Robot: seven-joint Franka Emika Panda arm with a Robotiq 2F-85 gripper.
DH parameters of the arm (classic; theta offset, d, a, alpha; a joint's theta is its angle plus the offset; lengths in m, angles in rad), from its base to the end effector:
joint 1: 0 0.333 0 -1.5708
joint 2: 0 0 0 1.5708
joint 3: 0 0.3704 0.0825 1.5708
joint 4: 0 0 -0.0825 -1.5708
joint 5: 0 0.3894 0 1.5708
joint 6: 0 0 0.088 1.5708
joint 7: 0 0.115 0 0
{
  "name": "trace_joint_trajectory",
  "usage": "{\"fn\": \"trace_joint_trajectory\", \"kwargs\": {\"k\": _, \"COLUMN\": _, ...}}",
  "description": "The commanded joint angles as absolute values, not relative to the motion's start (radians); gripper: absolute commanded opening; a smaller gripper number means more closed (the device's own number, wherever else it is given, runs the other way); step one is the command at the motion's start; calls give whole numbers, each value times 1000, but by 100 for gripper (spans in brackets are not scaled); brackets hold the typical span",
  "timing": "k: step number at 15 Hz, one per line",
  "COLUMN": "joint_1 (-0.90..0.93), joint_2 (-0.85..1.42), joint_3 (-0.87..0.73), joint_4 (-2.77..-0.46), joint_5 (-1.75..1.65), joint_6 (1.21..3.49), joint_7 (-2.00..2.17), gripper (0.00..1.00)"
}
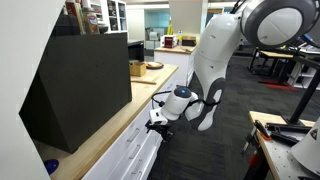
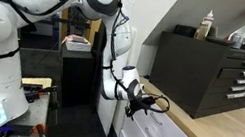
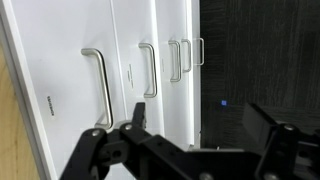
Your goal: Open the top drawer of the dresser
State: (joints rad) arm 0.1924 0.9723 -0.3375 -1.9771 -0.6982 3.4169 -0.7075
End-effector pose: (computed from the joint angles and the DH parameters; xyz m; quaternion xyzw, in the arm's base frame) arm 0.6194 -0.0059 0.0459 0.7203 0.6595 0.1289 0.1719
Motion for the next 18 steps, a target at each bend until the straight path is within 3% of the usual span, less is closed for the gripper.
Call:
{"fn": "trace_joint_trajectory", "kwargs": {"k": 1, "joint_1": 167, "joint_2": 1016, "joint_3": -326, "joint_4": -1924, "joint_5": -731, "joint_6": 3458, "joint_7": -751, "gripper": 100}}
{"fn": "trace_joint_trajectory", "kwargs": {"k": 18, "joint_1": 131, "joint_2": 1148, "joint_3": -306, "joint_4": -1703, "joint_5": -708, "joint_6": 3443, "joint_7": -787, "gripper": 100}}
